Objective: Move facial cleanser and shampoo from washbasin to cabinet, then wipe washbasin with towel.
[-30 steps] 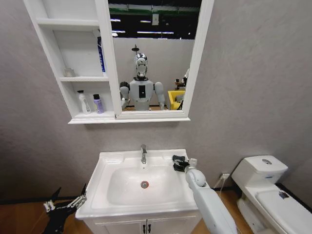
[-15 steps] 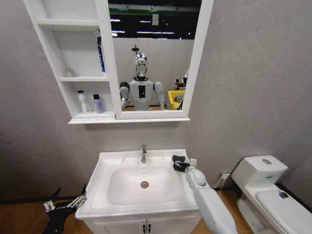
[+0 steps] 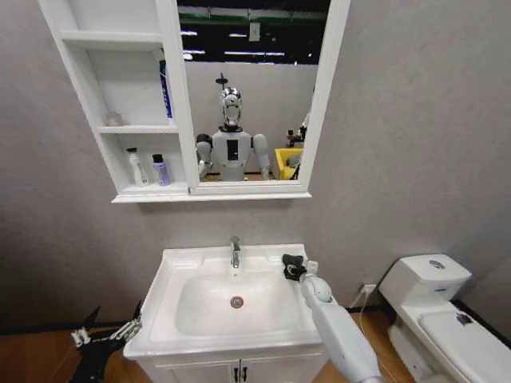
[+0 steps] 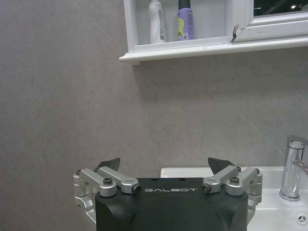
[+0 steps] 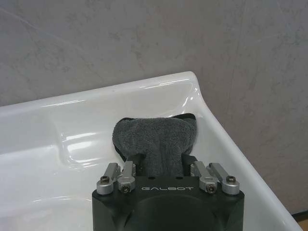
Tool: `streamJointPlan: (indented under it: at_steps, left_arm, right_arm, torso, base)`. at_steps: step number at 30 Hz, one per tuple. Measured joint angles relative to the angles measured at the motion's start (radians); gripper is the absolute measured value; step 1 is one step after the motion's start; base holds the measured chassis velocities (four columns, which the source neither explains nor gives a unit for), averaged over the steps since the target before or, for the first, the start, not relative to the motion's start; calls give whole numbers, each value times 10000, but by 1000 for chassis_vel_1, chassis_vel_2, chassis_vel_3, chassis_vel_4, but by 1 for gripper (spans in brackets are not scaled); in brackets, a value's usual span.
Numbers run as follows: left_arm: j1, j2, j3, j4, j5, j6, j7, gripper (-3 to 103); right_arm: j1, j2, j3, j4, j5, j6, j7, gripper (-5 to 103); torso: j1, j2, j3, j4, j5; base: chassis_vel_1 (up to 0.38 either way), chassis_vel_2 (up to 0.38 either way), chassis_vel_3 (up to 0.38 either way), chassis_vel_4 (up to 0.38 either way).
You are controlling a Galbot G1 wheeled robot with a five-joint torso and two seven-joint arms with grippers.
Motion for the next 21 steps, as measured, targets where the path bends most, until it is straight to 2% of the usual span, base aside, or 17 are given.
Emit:
streamJointPlan:
  at_steps: [3, 5, 6, 7, 9, 10, 15, 17, 21]
  left_arm:
    - [0, 0, 0, 0, 0, 0, 0, 100]
    - [0, 0, 0, 0, 0, 0, 0, 100]
    - [0, 0, 0, 0, 0, 0, 0, 100]
    - [0, 0, 0, 0, 0, 0, 0, 100]
    - [0, 0, 0, 0, 0, 0, 0, 100]
    - [0, 0, 0, 0, 0, 0, 0, 100]
    - [0, 0, 0, 0, 0, 0, 0, 100]
    - [0, 0, -2, 0, 0, -1, -3, 100]
    - [0, 0, 0, 0, 0, -2, 0, 100]
  right_arm:
    - [-1, 11, 49, -74, 0, 23, -61, 30]
    - [-7, 12, 54, -78, 2, 39, -70, 30]
    - [-33, 12, 53, -45, 13, 54, -73, 25]
    - [-33, 12, 53, -45, 13, 54, -73, 25]
    - [-265, -40, -91, 571, 134, 53, -12, 14]
    - [-582, -113, -268, 1342, 146, 45, 52, 5]
    - [-1169, -188, -588, 2373, 107, 29, 156, 3]
    - [-1871, -147, -997, 3241, 99, -66, 457, 3]
    - [-2368, 29, -1355, 3484, 151, -367, 605, 3]
  torso:
    - [0, 0, 0, 1, 0]
    - [0, 0, 0, 1, 0]
    - [0, -1, 0, 2, -1]
    - [0, -1, 0, 2, -1]
    - [1, -1, 1, 0, 1]
    - [2, -1, 0, 1, 0]
    - [0, 0, -1, 1, -1]
    - [-1, 0, -1, 1, -4]
    - [-1, 0, 0, 2, 3]
  base:
    - [0, 0, 0, 0]
    - [0, 0, 0, 0]
    - [0, 0, 0, 0]
    - [0, 0, 0, 0]
    - [0, 0, 0, 0]
    - [0, 0, 0, 0]
    - [0, 0, 0, 0]
    - [0, 0, 0, 0]
    - [0, 0, 0, 0]
